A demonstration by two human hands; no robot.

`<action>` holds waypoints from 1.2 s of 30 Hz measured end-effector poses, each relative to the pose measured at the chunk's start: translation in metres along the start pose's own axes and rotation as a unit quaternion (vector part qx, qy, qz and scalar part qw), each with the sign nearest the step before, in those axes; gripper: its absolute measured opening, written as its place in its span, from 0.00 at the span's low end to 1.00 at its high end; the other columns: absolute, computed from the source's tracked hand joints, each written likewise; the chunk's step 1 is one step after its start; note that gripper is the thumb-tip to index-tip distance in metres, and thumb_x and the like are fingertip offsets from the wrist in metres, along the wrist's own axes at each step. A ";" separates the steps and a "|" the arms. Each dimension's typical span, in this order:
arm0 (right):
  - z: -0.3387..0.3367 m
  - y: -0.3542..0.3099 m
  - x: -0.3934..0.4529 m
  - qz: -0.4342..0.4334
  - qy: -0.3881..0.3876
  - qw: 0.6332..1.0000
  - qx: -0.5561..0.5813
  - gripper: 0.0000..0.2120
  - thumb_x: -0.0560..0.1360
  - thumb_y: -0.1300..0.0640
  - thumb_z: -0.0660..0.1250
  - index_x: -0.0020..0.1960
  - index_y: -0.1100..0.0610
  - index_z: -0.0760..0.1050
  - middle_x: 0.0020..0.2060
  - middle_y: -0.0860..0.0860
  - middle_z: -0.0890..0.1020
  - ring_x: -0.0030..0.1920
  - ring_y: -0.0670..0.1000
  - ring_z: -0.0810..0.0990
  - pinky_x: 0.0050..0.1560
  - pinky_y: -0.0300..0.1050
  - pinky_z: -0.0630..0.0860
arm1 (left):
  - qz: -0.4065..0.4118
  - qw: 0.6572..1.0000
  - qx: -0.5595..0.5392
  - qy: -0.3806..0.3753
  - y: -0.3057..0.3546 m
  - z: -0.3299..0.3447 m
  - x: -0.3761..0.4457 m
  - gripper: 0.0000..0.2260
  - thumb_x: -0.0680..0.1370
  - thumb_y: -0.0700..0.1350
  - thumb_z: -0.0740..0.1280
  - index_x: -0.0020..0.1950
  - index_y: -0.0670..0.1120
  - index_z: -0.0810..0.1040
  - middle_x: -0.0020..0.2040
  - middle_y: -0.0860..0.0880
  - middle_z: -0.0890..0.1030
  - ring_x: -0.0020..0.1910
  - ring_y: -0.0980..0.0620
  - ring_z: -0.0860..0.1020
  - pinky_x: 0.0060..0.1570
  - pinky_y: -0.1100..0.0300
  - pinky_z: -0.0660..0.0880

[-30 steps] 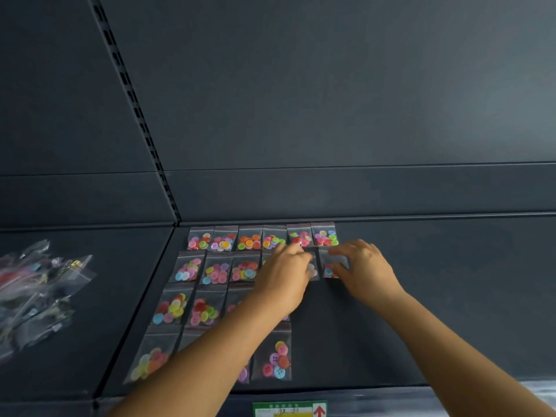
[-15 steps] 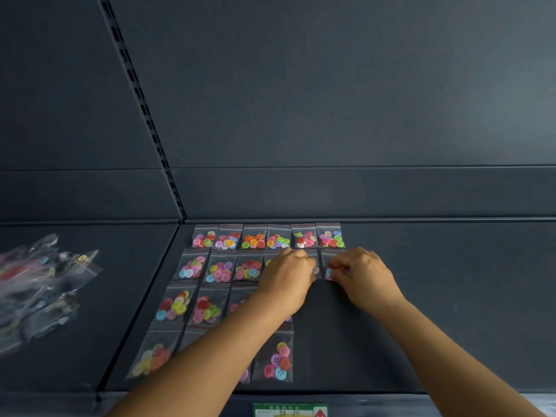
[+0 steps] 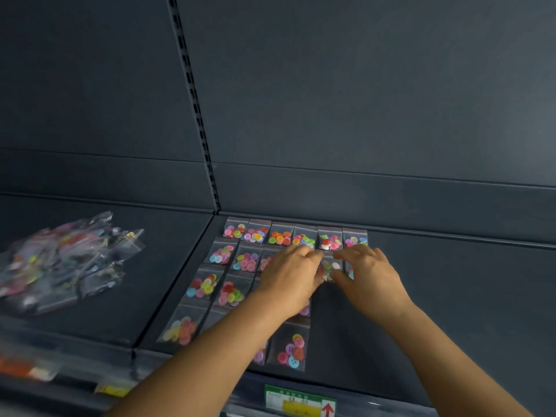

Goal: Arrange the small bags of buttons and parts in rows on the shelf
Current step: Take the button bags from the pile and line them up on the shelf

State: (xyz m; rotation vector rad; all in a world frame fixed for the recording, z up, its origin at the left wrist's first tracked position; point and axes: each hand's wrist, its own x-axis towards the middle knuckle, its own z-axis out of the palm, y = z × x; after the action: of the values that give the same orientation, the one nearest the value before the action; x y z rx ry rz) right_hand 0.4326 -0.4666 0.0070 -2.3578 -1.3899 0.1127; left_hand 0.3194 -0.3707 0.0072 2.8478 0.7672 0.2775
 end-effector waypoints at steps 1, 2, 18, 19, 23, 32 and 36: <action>0.001 -0.007 0.001 -0.015 0.000 1.000 -0.005 0.18 0.77 0.49 0.63 0.66 0.51 0.73 0.63 0.50 0.75 0.65 0.54 0.69 0.64 0.45 0.66 | -0.008 1.000 0.002 0.003 -0.004 -0.004 -0.006 0.20 0.80 0.49 0.62 0.71 0.46 0.68 0.67 0.49 0.71 0.66 0.49 0.68 0.63 0.54 0.69; 0.002 -0.015 0.002 -0.029 -0.007 0.999 -0.012 0.19 0.77 0.49 0.63 0.67 0.51 0.72 0.64 0.49 0.74 0.66 0.54 0.68 0.66 0.45 0.65 | -0.016 1.000 0.005 0.005 -0.010 -0.008 -0.013 0.19 0.80 0.49 0.62 0.70 0.46 0.69 0.67 0.49 0.71 0.66 0.49 0.68 0.63 0.54 0.69; 0.066 -0.206 0.023 -0.184 -0.083 0.979 -0.009 0.28 0.78 0.46 0.60 0.75 0.50 0.58 0.72 0.47 0.64 0.72 0.50 0.60 0.72 0.43 0.56 | -0.157 0.985 0.053 0.048 -0.173 -0.080 -0.128 0.24 0.80 0.54 0.59 0.75 0.49 0.61 0.71 0.51 0.67 0.70 0.51 0.64 0.68 0.58 0.61; 0.073 -0.221 0.025 -0.187 -0.086 0.979 -0.010 0.28 0.78 0.45 0.60 0.75 0.51 0.58 0.72 0.47 0.64 0.72 0.50 0.60 0.72 0.44 0.57 | -0.163 0.984 0.053 0.048 -0.187 -0.084 -0.136 0.24 0.80 0.54 0.59 0.75 0.50 0.60 0.71 0.52 0.67 0.70 0.51 0.64 0.67 0.58 0.62; 0.099 -0.278 0.033 -0.191 -0.092 0.977 -0.004 0.27 0.78 0.45 0.59 0.74 0.50 0.58 0.72 0.47 0.64 0.72 0.50 0.61 0.72 0.45 0.58 | -0.180 0.980 0.057 0.058 -0.244 -0.099 -0.163 0.24 0.80 0.55 0.59 0.75 0.50 0.61 0.71 0.52 0.68 0.70 0.52 0.64 0.68 0.59 0.62; 0.144 -0.380 0.050 -0.184 -0.103 0.977 0.022 0.25 0.78 0.48 0.60 0.73 0.51 0.61 0.71 0.47 0.66 0.72 0.50 0.61 0.72 0.45 0.58 | -0.215 0.974 0.048 0.061 -0.351 -0.122 -0.207 0.23 0.80 0.54 0.59 0.74 0.50 0.62 0.70 0.51 0.69 0.69 0.51 0.65 0.68 0.57 0.63; 0.158 -0.408 0.063 -0.175 -0.116 0.978 0.022 0.24 0.79 0.49 0.60 0.73 0.51 0.61 0.71 0.49 0.67 0.73 0.51 0.61 0.73 0.45 0.56 | -0.251 0.966 0.024 0.056 -0.388 -0.124 -0.213 0.23 0.80 0.53 0.59 0.75 0.49 0.61 0.70 0.50 0.69 0.69 0.50 0.66 0.66 0.56 0.66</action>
State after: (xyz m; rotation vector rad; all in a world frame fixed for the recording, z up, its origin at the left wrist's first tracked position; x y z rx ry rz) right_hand 0.0864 -0.1922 0.0247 -2.0785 -1.8699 0.3231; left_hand -0.0749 -0.1343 0.0141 2.5758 1.4933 0.3469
